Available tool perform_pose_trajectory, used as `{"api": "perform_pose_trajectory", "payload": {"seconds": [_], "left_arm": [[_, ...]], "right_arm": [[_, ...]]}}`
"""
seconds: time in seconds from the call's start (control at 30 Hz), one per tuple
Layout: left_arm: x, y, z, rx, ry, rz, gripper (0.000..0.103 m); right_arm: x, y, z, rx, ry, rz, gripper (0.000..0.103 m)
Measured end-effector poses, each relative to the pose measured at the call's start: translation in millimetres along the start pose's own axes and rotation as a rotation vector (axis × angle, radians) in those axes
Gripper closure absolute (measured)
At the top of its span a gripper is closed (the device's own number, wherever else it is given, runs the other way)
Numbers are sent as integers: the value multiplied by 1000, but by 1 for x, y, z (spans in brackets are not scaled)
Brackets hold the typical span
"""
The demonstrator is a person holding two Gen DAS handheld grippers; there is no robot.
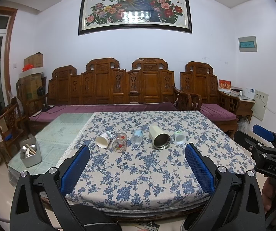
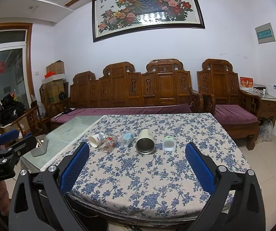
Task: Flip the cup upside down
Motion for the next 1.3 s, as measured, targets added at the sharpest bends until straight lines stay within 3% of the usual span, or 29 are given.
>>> {"api": "perform_pose_trajectory", "payload": {"seconds": [0.87, 1.07, 1.3], "left_arm": [[0, 2, 5, -11, -9, -11, 8], [-1, -18, 5, -29, -34, -57, 8], [11, -64, 3, -74, -72, -151, 8]], "right_arm": [[-1, -4, 0, 3, -8, -9, 2], [3, -18, 3, 15, -10, -32, 2], [23, -67, 13, 73, 4, -118, 2]]}}
Point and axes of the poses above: each gripper's, at about its wrist camera, not at the fingertips, and y roughly against the way its jaws point, z to its right, x to its top, the point moved 7 cm from there along -y, roughly the way its jaws point, and after that the axes turned 11 degrees about -z, right-handed, at the moved point
